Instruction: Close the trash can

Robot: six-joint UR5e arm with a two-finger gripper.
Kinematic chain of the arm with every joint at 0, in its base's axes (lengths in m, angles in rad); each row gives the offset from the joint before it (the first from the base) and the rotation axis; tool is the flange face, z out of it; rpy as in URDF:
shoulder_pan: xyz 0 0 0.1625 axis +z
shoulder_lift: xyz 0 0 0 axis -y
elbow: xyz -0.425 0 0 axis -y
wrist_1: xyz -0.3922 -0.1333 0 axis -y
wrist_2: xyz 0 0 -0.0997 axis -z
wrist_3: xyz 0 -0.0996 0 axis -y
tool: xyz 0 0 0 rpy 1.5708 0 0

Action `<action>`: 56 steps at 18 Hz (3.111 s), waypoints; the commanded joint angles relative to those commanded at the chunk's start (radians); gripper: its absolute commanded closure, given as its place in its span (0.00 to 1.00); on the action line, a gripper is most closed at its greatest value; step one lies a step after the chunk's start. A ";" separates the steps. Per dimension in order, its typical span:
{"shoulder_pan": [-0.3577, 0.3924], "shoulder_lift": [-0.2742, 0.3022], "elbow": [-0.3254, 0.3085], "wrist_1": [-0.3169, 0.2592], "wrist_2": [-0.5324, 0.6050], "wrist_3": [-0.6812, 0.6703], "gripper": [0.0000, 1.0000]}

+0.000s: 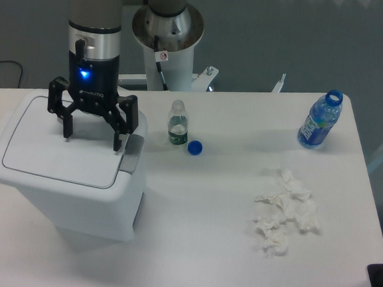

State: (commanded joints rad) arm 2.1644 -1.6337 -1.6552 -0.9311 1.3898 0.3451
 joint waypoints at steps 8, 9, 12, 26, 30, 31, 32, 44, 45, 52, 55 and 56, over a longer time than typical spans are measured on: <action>0.000 -0.006 0.002 0.000 -0.002 0.000 0.00; 0.000 -0.008 0.002 0.002 -0.002 0.000 0.00; 0.000 -0.008 0.003 0.000 -0.002 0.000 0.00; 0.066 0.037 0.037 0.002 -0.014 0.003 0.00; 0.156 0.032 0.051 -0.005 0.000 0.069 0.00; 0.178 0.032 0.049 -0.006 0.000 0.104 0.00; 0.195 0.031 0.041 -0.009 0.002 0.151 0.00; 0.526 0.003 0.038 -0.067 0.152 0.972 0.00; 0.552 -0.005 0.040 -0.067 0.155 0.997 0.00; 0.649 -0.008 0.037 -0.129 0.166 1.155 0.00; 0.672 0.000 0.035 -0.167 0.166 1.215 0.00; 0.673 0.003 0.029 -0.170 0.166 1.215 0.00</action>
State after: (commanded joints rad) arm 2.8378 -1.6307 -1.6260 -1.1014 1.5555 1.5601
